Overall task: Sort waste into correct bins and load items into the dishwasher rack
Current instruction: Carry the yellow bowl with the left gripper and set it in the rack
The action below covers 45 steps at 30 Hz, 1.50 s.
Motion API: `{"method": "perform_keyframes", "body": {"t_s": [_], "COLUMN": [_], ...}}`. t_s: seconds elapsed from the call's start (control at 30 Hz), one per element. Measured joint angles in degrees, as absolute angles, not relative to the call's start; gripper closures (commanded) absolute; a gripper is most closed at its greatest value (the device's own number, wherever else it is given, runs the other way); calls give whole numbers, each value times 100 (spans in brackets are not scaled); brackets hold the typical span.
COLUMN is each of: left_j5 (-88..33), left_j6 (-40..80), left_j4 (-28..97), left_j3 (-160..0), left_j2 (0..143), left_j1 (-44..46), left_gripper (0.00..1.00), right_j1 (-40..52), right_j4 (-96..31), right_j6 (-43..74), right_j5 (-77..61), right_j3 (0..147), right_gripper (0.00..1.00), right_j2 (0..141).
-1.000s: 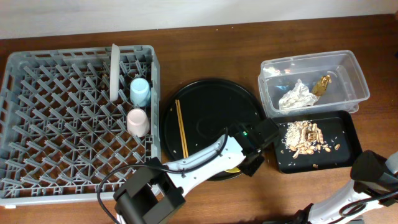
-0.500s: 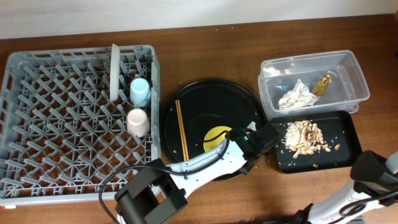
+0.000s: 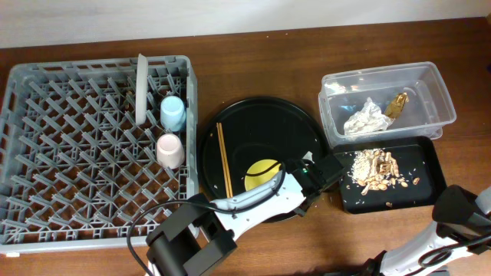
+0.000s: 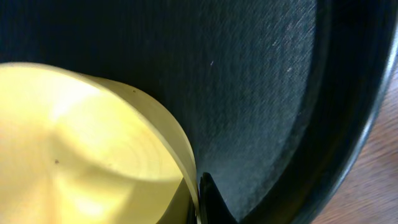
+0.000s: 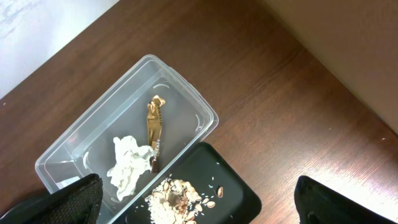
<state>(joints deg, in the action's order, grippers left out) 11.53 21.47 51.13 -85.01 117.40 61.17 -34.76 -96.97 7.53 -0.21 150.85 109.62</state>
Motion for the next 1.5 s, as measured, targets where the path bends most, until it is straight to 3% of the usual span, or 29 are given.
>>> {"method": "perform_keyframes", "body": {"t_s": [0.17, 0.3, 0.4, 0.57, 0.73, 0.9, 1.1, 1.13, 1.27, 1.33, 1.5], "left_j5": [1380, 963, -78, -3293, -6434, -8134, -8125, -8138, -8055, -7924, -7817], "left_j6": [1914, 1446, 891, -1013, -2882, -3367, -3428, -3430, -3426, -3448, -3474], "left_j4": [6587, 7424, 7867, 8663, 8809, 7564, 7382, 7404, 7450, 7426, 7494], "left_j3": [-9793, -10643, -10687, -10680, -8632, -6449, -6235, -6235, -6217, -6213, -6213], "left_j2": [11581, 10578, 9603, 8989, 8930, 9098, 10055, 10127, 10127, 10127, 10127], "left_j1": [5975, 5068, 3693, 440, -2010, -2724, -3103, -3262, -3927, -4289, -4943], "left_gripper": [100, 100, 100, 100, 100, 100, 100, 99, 73, 43, 43], "right_j1": [-3474, -3474, -3474, -3474, -3474, -3476, -3476, -3476, -3476, -3476, -3474], "right_j4": [-9695, -9697, -9697, -9692, -9697, -9697, -9697, -9697, -9697, -9697, -9697], "right_j6": [753, 751, 755, 755, 751, 751, 749, 749, 753, 751, 751], "right_j5": [-19, -21, -21, -19, -21, -21, -21, -21, -21, -21, -21], "right_j3": [15085, 15085, 15085, 15085, 15087, 15085, 15085, 15085, 15085, 15085, 15085], "right_gripper": [1, 1, 1, 1, 1, 1, 1, 1, 1, 1, 1], "right_j2": [10962, 10962, 10962, 10962, 10962, 10962, 10962, 10962, 10962, 10962, 10962]}}
